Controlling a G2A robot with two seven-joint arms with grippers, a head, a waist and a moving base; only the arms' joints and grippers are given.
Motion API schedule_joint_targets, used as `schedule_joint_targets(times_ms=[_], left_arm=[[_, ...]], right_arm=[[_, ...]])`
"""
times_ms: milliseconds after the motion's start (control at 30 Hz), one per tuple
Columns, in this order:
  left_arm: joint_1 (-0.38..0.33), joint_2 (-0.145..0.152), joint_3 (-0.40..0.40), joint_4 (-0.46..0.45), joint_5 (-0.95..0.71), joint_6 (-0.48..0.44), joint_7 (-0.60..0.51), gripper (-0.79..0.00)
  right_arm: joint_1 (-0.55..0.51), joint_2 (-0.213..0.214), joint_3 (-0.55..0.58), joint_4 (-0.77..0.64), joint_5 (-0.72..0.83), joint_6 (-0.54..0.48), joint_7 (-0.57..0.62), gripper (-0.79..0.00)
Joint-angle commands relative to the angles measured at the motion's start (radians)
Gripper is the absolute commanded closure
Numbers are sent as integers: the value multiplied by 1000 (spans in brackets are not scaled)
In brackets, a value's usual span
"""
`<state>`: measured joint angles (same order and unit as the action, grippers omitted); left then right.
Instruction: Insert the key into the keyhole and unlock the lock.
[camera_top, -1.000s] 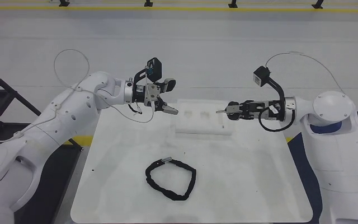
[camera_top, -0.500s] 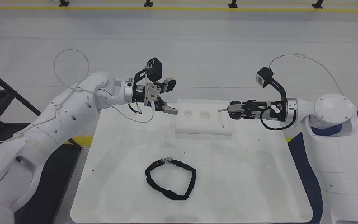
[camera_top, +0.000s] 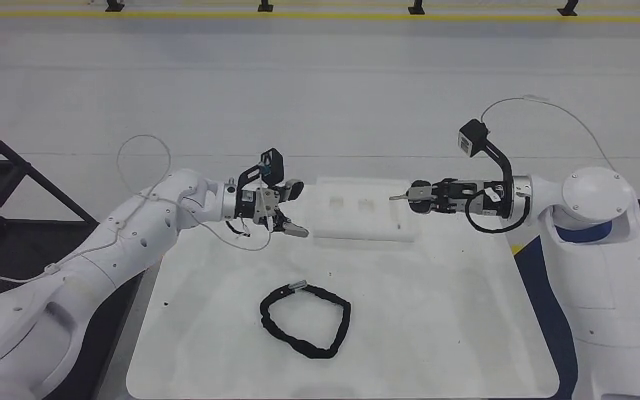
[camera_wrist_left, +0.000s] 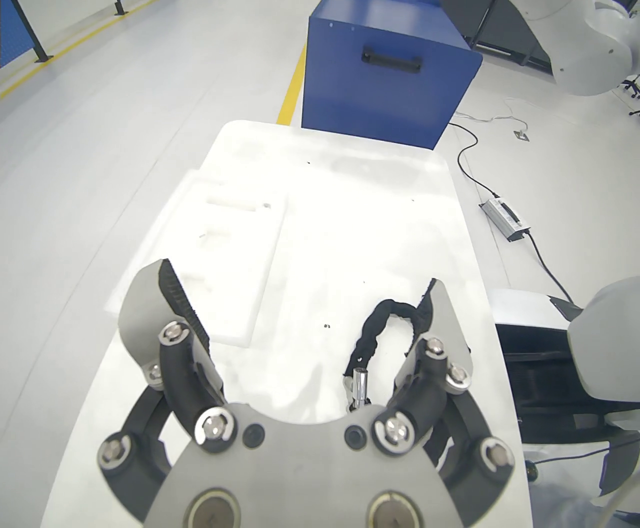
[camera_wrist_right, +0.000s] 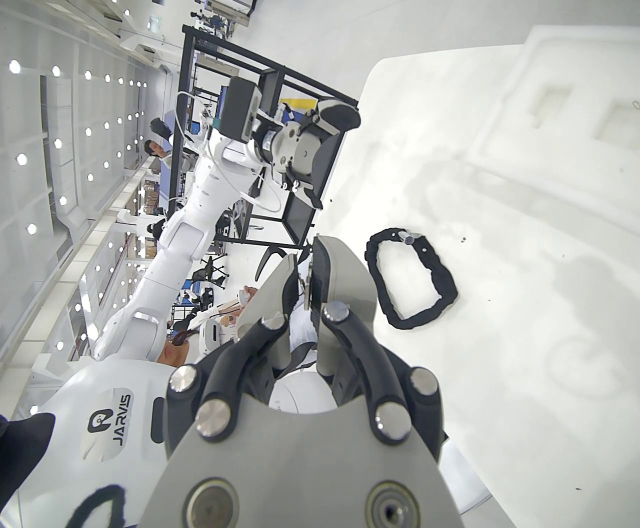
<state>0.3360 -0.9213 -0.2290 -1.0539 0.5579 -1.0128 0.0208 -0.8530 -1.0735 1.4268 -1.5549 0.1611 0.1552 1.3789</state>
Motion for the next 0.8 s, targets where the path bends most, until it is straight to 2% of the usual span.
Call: schedule_joint_targets(times_ms=[0,67,300,467,767], left_arm=[[21,-2,2,-8,49,1,21,-785],[41,-5,16,-17,96,1,52,-785],[79,-27,59,34,219,1,161,-785],[117,-40,59,22,359,1,166,-785],[135,-56,59,49,408,1,170,-785]], right_arm=[[0,0,0,0,0,0,0,0],[0,0,0,0,0,0,0,0],[0,0,0,0,0,0,0,0],[0,0,0,0,0,0,0,0],[0,0,0,0,0,0,0,0]])
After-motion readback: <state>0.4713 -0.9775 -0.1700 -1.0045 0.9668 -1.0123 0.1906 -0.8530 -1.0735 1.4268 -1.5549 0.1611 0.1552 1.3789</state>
